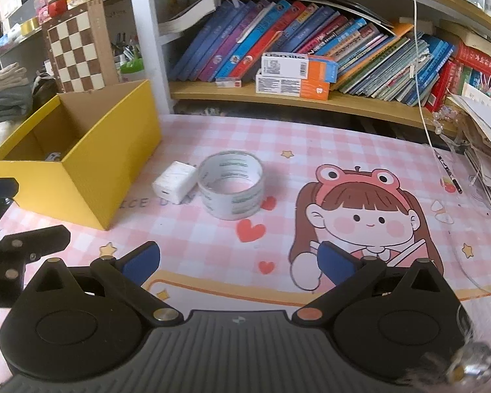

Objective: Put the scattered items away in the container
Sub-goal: 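Move the right gripper to the clear tape roll and close on its rim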

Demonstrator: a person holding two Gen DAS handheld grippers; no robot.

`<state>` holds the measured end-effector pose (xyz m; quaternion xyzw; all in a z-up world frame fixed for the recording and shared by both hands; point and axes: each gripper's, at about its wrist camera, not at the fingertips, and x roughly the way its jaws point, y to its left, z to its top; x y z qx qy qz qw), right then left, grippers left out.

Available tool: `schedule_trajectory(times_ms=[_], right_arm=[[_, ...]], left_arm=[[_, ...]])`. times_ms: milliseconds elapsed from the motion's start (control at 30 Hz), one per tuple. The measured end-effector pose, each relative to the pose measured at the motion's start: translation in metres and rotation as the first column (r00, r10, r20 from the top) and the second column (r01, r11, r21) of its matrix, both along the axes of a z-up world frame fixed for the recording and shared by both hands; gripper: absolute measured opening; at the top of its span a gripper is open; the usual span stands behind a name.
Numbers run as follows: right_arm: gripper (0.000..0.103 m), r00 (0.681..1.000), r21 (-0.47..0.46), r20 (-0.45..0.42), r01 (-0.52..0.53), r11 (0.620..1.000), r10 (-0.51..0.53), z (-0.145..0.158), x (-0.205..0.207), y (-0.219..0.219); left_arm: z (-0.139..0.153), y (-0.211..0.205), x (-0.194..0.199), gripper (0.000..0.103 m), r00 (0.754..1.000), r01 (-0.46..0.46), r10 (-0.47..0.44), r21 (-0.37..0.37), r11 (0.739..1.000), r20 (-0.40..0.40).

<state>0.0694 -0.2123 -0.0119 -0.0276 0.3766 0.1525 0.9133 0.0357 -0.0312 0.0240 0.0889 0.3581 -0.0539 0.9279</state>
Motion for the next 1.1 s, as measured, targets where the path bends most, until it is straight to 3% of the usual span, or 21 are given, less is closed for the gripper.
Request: schedule_trajectory(times_ms=[267, 733, 1100], right_arm=[[0.103, 1.0, 0.002, -0.001, -0.011, 1.0, 0.011, -0.007, 0.017, -0.012], [0.101, 0.998, -0.041, -0.004, -0.065, 0.997, 0.065, -0.018, 0.066, -0.012], [0.091, 0.993, -0.061, -0.035, -0.11, 0.992, 0.108, -0.028, 0.096, 0.004]], left_arm=[[-0.01, -0.023, 0.011, 0.095, 1.0, 0.022, -0.021, -0.027, 0.999, 0.01], [-0.027, -0.025, 0.035, 0.095, 0.999, -0.026, 0.028, -0.056, 0.998, 0.029], [-0.035, -0.026, 0.054, 0.095, 1.0, -0.025, 0.026, -0.049, 0.998, 0.008]])
